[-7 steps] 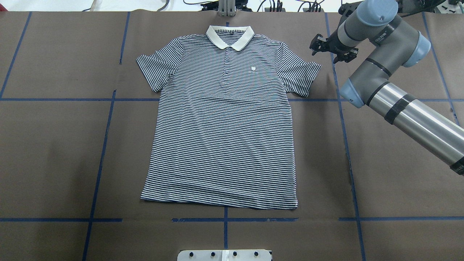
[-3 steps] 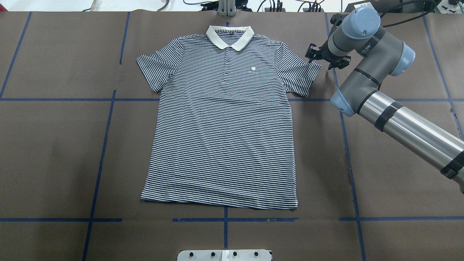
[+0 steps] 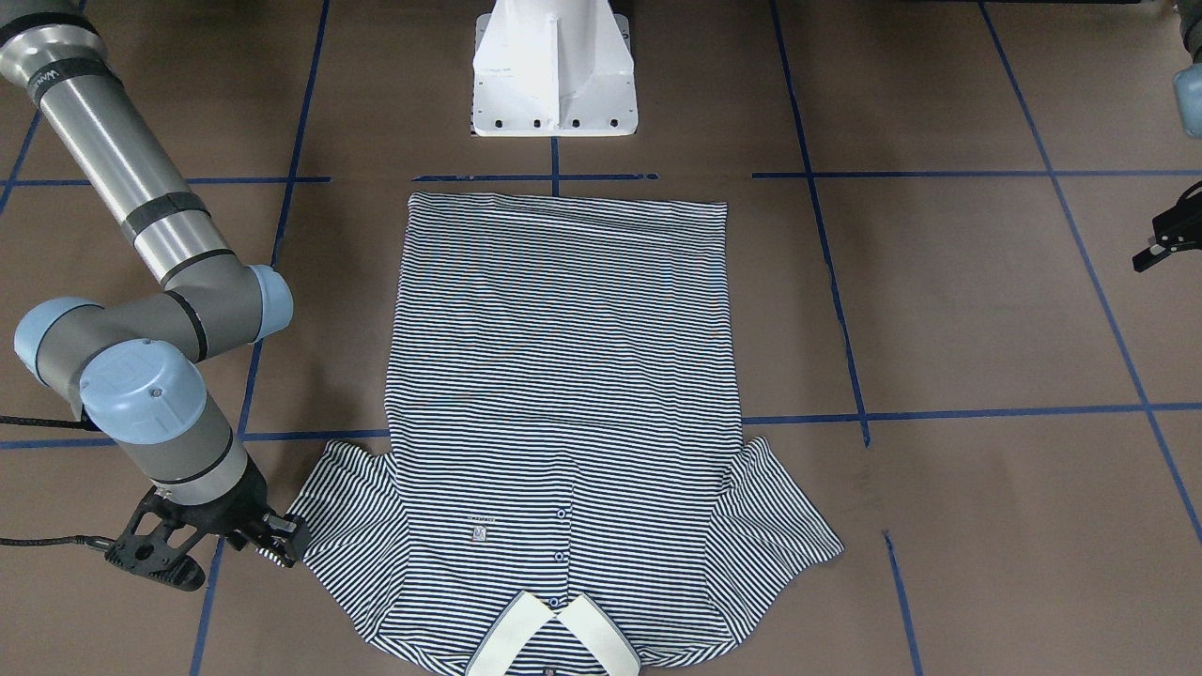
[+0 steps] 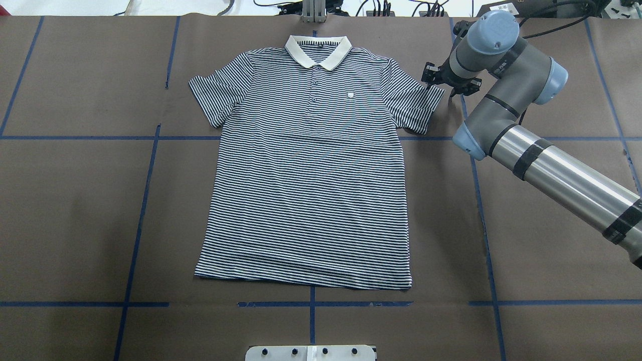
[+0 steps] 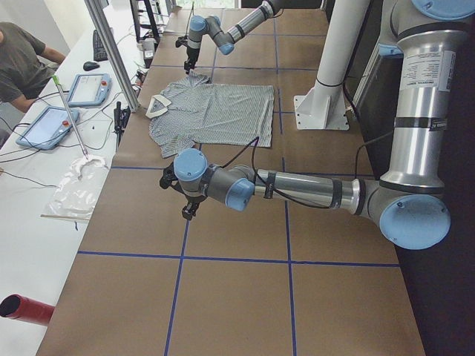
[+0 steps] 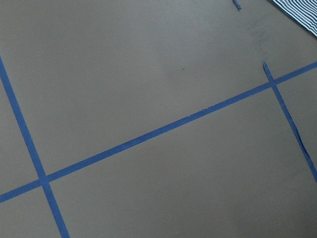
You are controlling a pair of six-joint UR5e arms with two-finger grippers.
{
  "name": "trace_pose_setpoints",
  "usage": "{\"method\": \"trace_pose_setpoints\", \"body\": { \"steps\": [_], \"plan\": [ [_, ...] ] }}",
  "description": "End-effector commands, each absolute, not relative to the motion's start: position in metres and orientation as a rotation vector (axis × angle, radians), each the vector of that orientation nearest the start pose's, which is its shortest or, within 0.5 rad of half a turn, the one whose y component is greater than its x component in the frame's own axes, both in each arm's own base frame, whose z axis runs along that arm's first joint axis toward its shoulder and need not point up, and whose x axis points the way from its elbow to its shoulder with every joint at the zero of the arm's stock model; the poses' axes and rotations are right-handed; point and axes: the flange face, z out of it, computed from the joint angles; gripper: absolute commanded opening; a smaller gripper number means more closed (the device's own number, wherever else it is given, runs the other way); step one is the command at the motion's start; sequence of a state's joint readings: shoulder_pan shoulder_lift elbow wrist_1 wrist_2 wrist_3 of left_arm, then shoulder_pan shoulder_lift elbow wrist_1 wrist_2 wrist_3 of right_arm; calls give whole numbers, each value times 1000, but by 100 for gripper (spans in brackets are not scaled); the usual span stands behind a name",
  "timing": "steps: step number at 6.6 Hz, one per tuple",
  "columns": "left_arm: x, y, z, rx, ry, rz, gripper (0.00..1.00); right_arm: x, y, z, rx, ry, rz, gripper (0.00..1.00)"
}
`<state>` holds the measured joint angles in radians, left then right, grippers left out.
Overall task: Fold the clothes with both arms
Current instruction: 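Move the right gripper toward the shirt's shoulder near the collar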
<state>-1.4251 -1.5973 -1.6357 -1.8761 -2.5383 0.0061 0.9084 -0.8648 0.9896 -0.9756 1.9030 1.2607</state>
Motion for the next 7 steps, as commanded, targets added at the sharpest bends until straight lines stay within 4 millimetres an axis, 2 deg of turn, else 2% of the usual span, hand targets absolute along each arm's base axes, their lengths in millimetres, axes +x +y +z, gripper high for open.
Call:
{"method": "trace_pose_setpoints", "body": {
  "steps": [1, 2, 4, 6, 7],
  "plan": [
    [24, -518, 565, 299, 981, 331, 100, -413, -695, 440, 151, -775, 442, 0],
    [26, -518, 565, 298, 982, 333, 100, -411, -696, 434, 167, -783, 420, 0],
    [30, -518, 564, 295, 983, 341, 100, -399, -678, 411, 208, -836, 404, 0],
    [34, -519, 562, 295, 985, 349, 100, -429, -652, 373, 228, -887, 363, 0],
    [35, -519, 562, 295, 985, 352, 100, -464, -642, 343, 249, -898, 407, 0]
  ]
}}
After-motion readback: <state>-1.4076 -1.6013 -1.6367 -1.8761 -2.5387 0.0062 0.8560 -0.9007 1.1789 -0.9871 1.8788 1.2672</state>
